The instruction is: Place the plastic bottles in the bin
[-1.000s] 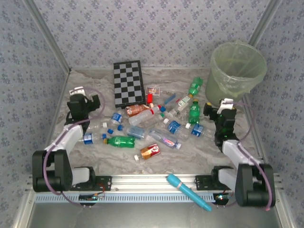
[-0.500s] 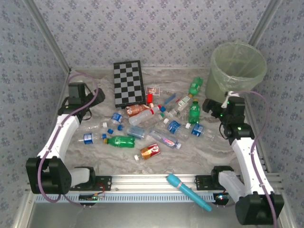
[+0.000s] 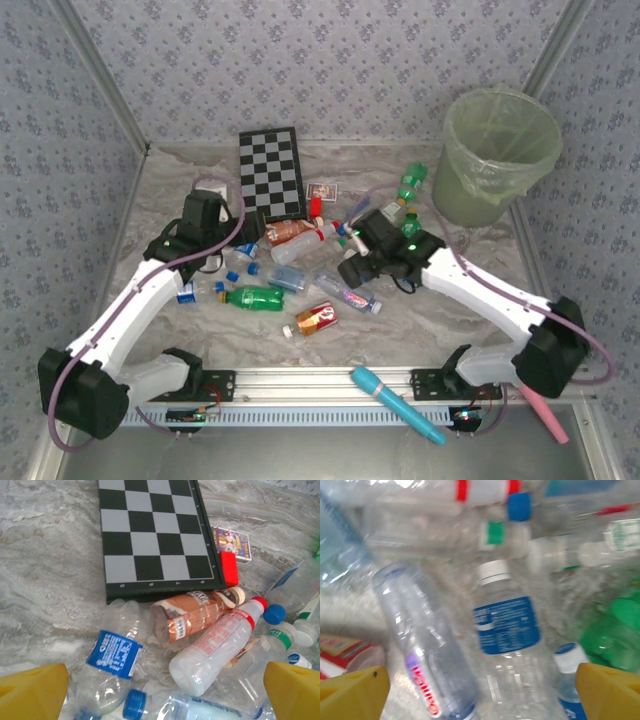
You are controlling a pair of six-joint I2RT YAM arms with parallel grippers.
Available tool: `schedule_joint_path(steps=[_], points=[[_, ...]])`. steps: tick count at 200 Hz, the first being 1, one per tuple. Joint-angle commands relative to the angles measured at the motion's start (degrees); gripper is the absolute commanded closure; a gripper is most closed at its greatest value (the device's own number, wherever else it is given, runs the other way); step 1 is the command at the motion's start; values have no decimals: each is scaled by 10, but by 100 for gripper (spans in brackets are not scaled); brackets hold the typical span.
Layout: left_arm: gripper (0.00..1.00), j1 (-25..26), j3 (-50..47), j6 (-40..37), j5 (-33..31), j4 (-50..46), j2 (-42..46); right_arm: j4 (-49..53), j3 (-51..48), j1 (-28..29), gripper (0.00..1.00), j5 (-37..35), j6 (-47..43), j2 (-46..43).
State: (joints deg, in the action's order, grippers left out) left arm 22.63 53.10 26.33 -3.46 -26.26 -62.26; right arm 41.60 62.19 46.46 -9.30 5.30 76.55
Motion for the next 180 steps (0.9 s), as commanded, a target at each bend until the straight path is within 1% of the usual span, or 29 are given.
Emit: schedule_joint_path(steps=[1, 18, 23, 38, 58, 69, 122, 139, 180], points=[[0, 3, -17, 15, -16, -29, 30, 61, 41, 41, 10, -4, -45, 55], [0, 3, -26, 16, -33, -40, 50, 65, 57, 59, 20, 22, -50, 100], [0, 3, -29, 15, -38, -43, 55, 64, 76, 61, 23, 30, -52, 109], [0, 3, -34, 13, -46, -51, 71, 62, 90, 66, 28, 45, -57, 140], [0, 3, -39, 14, -48, -61, 90, 68, 107, 67, 31, 59, -60, 177], [0, 3, -41, 14, -48, -65, 99, 69, 115, 65, 34, 70, -64, 194], [0, 4, -55, 19, -52, -81, 134, 59, 129, 47, 35, 106, -87, 254], [0, 4, -55, 18, -57, -88, 140, 56, 136, 34, 35, 127, -87, 273], [0, 4, -52, 14, -64, -97, 146, 52, 155, 18, 35, 131, -100, 309]])
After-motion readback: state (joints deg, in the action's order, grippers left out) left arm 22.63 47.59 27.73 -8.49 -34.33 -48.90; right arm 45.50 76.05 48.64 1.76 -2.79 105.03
